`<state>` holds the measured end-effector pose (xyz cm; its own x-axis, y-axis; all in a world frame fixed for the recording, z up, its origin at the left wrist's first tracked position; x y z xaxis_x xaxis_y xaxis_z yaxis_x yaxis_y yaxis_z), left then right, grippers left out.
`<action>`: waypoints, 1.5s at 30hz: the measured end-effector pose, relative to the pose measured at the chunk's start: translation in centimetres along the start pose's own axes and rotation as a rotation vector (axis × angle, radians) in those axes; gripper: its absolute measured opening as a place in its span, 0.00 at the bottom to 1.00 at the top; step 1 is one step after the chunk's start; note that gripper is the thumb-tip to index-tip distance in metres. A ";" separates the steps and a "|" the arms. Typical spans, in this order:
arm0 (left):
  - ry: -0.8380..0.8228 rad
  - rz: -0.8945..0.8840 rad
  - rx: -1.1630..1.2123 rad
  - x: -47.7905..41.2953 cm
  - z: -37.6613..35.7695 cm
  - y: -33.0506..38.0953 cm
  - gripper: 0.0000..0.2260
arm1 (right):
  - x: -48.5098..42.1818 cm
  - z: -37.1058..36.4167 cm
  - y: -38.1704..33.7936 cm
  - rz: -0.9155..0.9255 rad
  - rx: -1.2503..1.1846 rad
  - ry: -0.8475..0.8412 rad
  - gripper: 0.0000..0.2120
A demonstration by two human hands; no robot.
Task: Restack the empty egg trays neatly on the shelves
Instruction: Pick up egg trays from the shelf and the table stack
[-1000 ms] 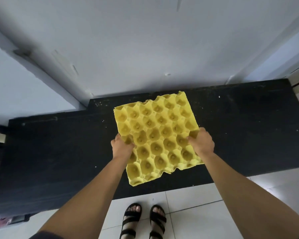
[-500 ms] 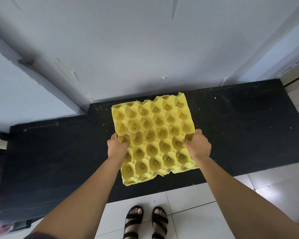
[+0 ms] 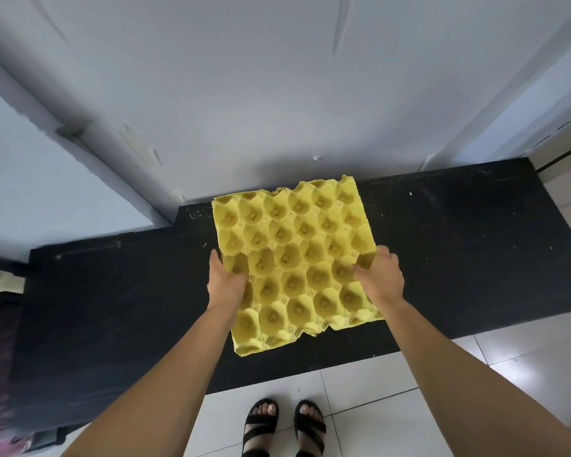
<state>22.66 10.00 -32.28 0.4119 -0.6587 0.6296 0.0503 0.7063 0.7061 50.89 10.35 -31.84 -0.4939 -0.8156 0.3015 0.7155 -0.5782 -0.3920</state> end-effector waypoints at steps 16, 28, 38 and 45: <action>-0.010 -0.243 -0.152 6.4 4.4 10.3 0.34 | 5.1 10.6 -5.4 0.057 -0.179 0.102 0.26; 0.040 -0.597 -0.262 17.4 14.2 23.7 0.35 | 14.9 25.5 -13.5 0.286 -0.336 0.142 0.29; 0.138 -0.904 -0.356 28.3 22.8 23.6 0.31 | 24.5 30.4 -14.0 0.396 -0.536 0.270 0.30; 0.308 -1.523 -0.954 39.5 28.7 16.6 0.21 | 33.5 31.4 -13.8 0.457 -0.609 0.233 0.36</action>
<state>13.66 -11.73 13.55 -0.3559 -0.8094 -0.4672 0.8984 -0.4339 0.0674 40.00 -8.28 10.97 -0.3555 -0.9197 -0.1668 0.5098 -0.0412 -0.8593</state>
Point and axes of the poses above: each hand's wrist, its own x-axis away from the middle knuckle, its own z-axis out of the back of the hand, y = z × x, the point moved 4 cm from there along -x, towards the middle knuckle, and after that the axes turned 7 degrees about y, right-handed, at the moved point
